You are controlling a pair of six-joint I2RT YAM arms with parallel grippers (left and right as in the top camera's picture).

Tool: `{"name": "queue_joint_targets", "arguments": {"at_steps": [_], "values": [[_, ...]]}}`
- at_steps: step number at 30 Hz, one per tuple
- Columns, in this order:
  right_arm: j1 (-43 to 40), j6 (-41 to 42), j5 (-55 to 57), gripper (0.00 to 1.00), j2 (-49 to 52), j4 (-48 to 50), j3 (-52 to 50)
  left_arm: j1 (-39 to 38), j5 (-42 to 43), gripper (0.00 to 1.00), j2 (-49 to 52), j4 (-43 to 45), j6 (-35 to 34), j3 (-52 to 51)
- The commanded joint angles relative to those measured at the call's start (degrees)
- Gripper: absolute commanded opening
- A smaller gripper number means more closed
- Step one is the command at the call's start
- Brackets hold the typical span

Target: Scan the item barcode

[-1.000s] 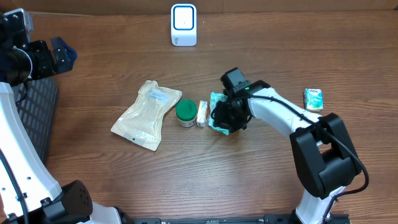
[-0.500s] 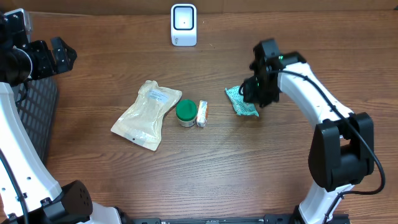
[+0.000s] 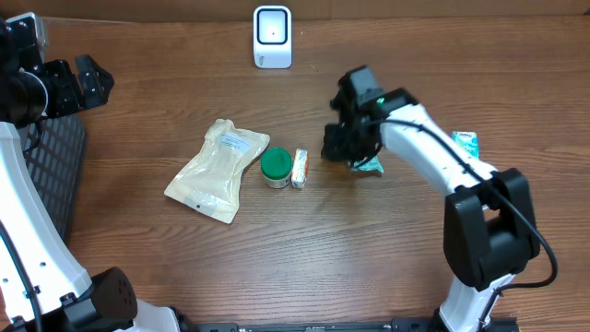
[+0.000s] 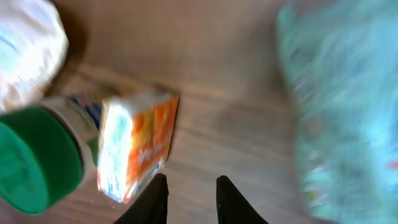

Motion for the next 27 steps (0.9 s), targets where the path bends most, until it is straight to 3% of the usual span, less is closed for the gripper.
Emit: {"name": "queue_joint_targets", "arguments": {"at_steps": [1, 8, 18, 27], "values": [[0.5, 3.3, -3.1, 0.23, 0.0, 0.9, -3.3, -0.4, -0.3, 1.00, 0.2, 0.0, 0.7, 0.2], [-0.7, 3.3, -2.4, 0.25, 0.0, 2.6, -7.3, -0.4, -0.3, 1.00, 0.2, 0.1, 0.7, 0.2], [-8.8, 3.3, -1.6, 0.27, 0.0, -0.4, -7.7, -0.4, -0.3, 1.00, 0.2, 0.0, 0.7, 0.2], [-14.4, -4.9, -4.2, 0.30, -0.9, -9.4, -1.9, -0.4, -0.3, 1.00, 0.2, 0.0, 0.7, 0.2]]}}
